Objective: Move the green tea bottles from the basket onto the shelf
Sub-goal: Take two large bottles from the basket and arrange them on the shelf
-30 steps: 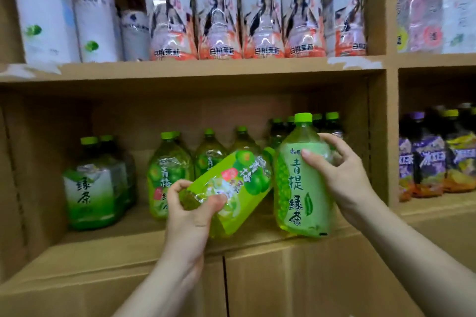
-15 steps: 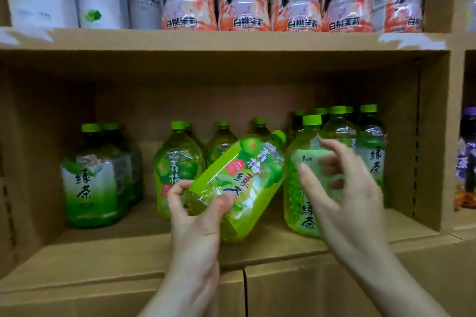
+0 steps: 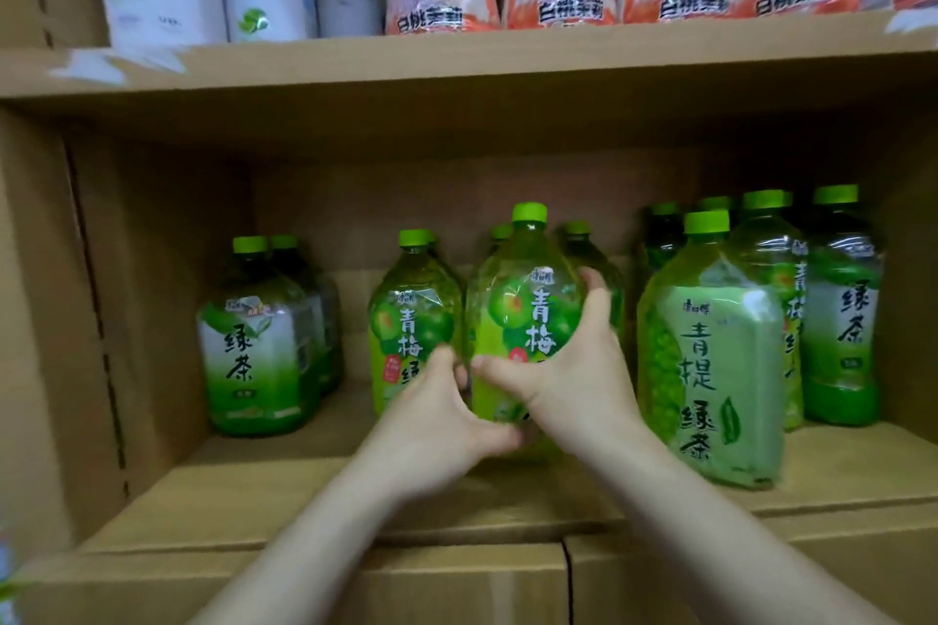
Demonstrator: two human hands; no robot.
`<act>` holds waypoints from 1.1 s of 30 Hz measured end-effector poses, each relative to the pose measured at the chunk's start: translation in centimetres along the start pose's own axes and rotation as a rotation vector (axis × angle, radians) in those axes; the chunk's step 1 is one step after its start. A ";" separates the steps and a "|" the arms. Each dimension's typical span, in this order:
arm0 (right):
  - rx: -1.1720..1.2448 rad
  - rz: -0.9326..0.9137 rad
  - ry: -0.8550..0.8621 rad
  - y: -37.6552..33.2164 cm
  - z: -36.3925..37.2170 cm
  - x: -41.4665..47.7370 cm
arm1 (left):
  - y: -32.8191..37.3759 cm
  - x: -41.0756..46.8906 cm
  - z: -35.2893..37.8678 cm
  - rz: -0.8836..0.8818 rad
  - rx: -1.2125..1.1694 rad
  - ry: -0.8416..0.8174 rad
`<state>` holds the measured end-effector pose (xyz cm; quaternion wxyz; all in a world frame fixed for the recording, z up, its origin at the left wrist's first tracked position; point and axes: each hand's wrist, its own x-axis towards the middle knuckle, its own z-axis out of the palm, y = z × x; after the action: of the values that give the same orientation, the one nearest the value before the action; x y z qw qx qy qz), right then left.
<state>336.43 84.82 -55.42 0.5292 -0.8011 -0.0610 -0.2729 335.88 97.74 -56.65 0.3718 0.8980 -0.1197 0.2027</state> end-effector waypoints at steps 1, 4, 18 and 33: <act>-0.039 -0.013 -0.008 0.4 0.3 -0.1 | -0.3 0.3 -0.3 0.005 0.123 -0.029; -0.110 -0.051 -0.002 1.5 0.9 -0.1 | -1.3 1.1 -1.5 0.040 0.326 -0.006; -0.342 0.014 -0.271 1.9 0.4 2.0 | -1.2 4.0 0.9 0.519 0.830 0.278; -0.640 -0.115 0.234 5.3 -9.1 1.4 | 0.8 6.6 3.4 0.498 1.074 0.120</act>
<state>336.30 74.28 -56.38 0.2383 -0.8850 0.0436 -0.3976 342.43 94.36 -55.34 -0.1871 0.8923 -0.1862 0.3663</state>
